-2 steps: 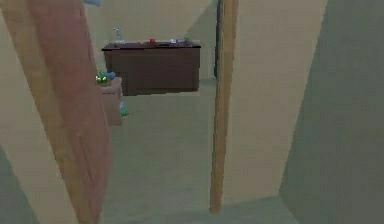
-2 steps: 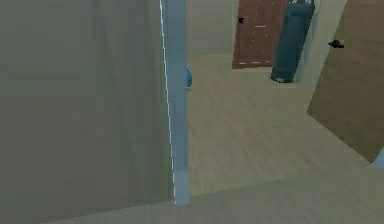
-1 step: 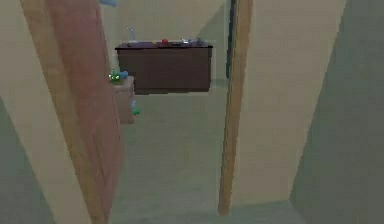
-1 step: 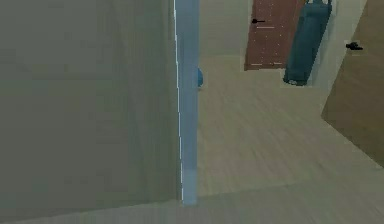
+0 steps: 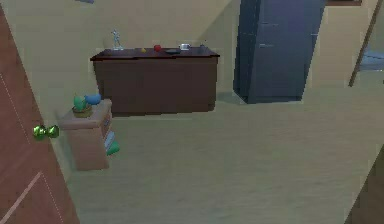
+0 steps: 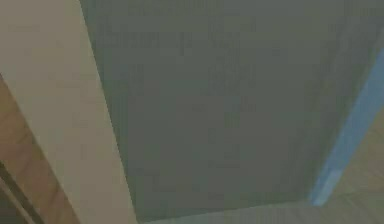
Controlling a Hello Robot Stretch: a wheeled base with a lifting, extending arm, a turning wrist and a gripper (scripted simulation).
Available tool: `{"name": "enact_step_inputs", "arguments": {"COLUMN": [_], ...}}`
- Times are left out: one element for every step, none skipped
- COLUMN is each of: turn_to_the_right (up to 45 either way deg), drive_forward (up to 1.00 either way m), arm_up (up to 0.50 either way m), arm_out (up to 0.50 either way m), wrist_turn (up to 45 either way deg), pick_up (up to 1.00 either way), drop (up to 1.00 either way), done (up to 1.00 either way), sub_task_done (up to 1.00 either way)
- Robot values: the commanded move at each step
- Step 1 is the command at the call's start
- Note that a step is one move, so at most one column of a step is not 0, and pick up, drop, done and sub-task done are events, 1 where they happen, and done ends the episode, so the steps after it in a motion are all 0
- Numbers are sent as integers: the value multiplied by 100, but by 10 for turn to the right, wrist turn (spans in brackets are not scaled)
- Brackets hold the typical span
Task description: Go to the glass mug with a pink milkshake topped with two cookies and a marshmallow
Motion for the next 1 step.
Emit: {"name": "enact_step_inputs", "arguments": {"turn_to_the_right": [0], "drive_forward": [35], "arm_up": [0], "arm_out": [0], "wrist_turn": [0], "pick_up": [0], "drop": [0], "done": [0], "sub_task_done": [0]}}
